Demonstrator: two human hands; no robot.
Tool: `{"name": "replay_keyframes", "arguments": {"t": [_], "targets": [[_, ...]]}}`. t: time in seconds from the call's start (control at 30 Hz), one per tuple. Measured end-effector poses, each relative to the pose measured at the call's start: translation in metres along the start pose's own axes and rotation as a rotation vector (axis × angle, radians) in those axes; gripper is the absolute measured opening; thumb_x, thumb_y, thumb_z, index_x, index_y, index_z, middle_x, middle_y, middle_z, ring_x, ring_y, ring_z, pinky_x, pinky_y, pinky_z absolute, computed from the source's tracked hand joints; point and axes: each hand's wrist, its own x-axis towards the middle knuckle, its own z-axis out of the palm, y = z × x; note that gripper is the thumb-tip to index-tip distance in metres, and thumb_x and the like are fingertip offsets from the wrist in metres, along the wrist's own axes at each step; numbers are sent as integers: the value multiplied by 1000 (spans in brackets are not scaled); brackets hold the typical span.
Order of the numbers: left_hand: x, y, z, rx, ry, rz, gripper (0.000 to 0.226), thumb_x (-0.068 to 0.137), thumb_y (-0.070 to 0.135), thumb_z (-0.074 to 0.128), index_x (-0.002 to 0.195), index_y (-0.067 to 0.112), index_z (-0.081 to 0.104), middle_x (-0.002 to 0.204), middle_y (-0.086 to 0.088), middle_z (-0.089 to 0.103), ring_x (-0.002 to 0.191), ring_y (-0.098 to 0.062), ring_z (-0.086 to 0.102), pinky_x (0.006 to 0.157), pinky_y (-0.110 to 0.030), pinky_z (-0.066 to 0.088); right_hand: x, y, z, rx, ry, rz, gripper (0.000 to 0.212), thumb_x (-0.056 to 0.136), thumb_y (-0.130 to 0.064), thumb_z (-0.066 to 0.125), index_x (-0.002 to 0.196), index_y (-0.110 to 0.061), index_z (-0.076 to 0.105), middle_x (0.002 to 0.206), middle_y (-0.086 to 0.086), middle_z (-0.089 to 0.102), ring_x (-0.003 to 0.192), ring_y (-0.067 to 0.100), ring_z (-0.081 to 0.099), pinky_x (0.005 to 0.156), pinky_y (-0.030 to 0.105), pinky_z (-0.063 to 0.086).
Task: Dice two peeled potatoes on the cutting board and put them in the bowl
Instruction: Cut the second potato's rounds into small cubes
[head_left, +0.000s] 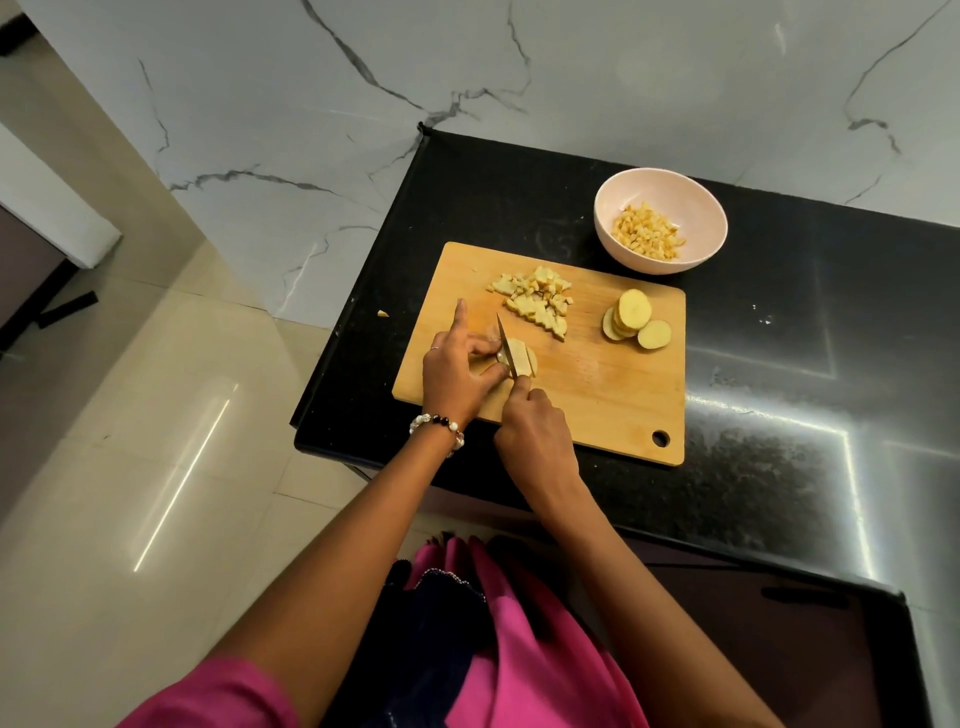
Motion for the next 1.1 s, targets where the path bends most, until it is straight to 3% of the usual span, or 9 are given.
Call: {"name": "replay_keyframes", "arguments": {"t": [0.17,0.33,0.5,0.6,0.67,0.77,0.87,1.0,1.1], "targets": [[-2,4,2,-4,15,-35,98,72,24,80,147,3,21,98,4,72,108,-14,54,88,-8,27,-28,5,-7,-8,-101,31,44,92,0,33,136,3,30,110,19,54,88,36,59,63,33,34],[-3,8,2,9,15,-86,94,71,20,81,147,7,26,103,6,71,111,-15,53,91,-15,30,-33,12,-29,122,-175,119,27,90,-6,40,115,-1,48,93,14,53,77,32,53,60,35,40],[-7,19,5,58,65,-111,65,82,9,70,140,10,42,109,0,68,109,-20,49,85,-10,25,-21,24,-41,273,-60,165,20,91,-9,43,107,-4,55,90,16,63,74,32,57,57,33,41],[-11,29,10,126,92,-164,46,88,14,63,132,9,52,115,-9,60,109,-28,47,94,-28,37,-18,32,-44,295,40,194,21,92,-8,44,109,-2,57,88,15,66,73,32,59,56,31,36],[-12,37,15,192,34,-219,49,87,31,64,130,9,53,119,-11,53,110,-29,46,93,-36,39,-16,36,-46,310,98,201,23,91,-6,45,110,-1,58,87,16,67,72,34,60,56,35,41],[-9,49,23,293,-19,-244,64,81,50,66,125,6,49,121,-12,48,110,-30,46,89,-36,39,-15,40,-46,341,128,221,24,91,-6,46,111,-1,59,86,16,67,71,32,61,57,38,47],[-3,55,30,341,-46,-274,65,79,45,70,124,5,45,123,-14,45,110,-29,46,90,-34,39,-14,45,-42,354,137,244,23,93,-8,46,111,-2,59,83,14,66,70,31,60,55,32,41],[3,49,28,320,-91,-231,59,81,31,70,128,8,45,126,-13,45,114,-30,44,93,-33,38,-14,49,-36,351,118,201,24,96,-13,44,111,-2,59,76,13,65,65,30,58,55,39,45],[14,38,18,291,-156,-119,61,78,25,72,132,12,47,124,-10,49,116,-27,43,94,-32,37,-13,50,-30,330,86,147,32,96,-14,44,122,-2,56,81,16,66,69,32,59,60,42,47]]}}
